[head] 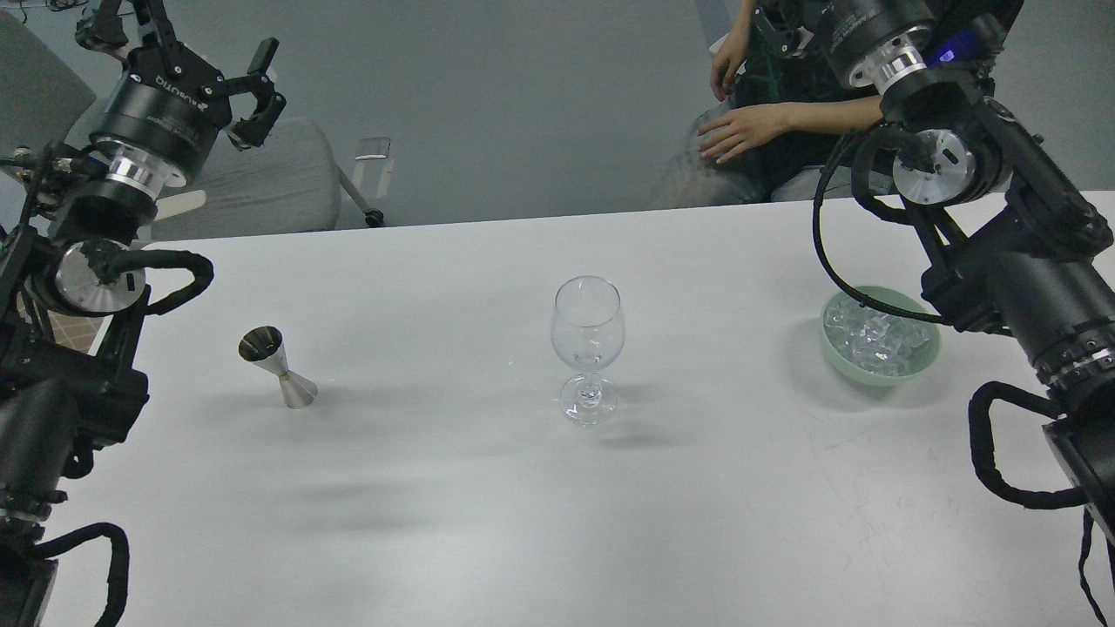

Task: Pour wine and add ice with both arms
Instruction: 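Lower the left gripper toward the metal jigger cup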

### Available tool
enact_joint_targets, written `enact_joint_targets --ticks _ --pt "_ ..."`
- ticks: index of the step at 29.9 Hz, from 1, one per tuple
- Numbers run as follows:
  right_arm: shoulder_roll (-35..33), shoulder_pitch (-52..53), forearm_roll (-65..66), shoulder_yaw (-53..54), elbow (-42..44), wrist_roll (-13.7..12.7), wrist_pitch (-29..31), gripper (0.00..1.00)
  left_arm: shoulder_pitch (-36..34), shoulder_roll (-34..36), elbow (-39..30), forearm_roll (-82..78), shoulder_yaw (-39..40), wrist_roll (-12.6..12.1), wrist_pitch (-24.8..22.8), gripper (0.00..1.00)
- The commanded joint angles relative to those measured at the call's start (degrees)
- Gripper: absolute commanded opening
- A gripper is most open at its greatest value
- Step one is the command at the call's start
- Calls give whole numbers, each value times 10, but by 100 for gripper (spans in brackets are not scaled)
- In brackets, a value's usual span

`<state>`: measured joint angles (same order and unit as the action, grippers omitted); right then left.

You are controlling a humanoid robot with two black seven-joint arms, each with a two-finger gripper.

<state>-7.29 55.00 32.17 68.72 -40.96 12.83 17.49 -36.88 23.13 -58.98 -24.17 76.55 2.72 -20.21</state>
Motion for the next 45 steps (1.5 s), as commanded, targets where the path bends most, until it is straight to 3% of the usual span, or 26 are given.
enact_joint_targets --ticks 1,16,20,22,23,26,28,30,33,45 --pt "0 -2 0 0 0 0 0 100 1 0 1 0 -3 0 0 98" --pt "-22 -16 -5 -4 -3 1 0 100 2 6 11 1 -17 -5 1 98" --pt "-29 -19 -6 -3 4 -2 -10 100 1 2 21 0 -19 -33 6 98" --pt "-39 -25 -7 -3 1 -2 -14 100 1 -1 34 1 -18 -67 5 98" --pt "-40 -25 -6 -3 2 -2 -14 100 1 -4 36 0 -18 -70 4 98" --pt "-40 -26 -6 -3 4 -2 -18 100 1 -12 36 -5 -17 -59 -1 98" --pt "-40 -27 -6 -4 4 -1 -26 100 1 -12 41 -5 -18 -26 -2 98" --pt "-37 -29 -5 -4 7 -1 -46 100 1 -15 63 -4 -18 31 3 98" --pt "-36 -35 -5 -4 10 1 -66 100 0 -16 69 -1 -18 54 -2 98" --pt "-33 -36 -4 -10 19 3 -58 100 0 -22 69 -3 -48 48 -22 98"
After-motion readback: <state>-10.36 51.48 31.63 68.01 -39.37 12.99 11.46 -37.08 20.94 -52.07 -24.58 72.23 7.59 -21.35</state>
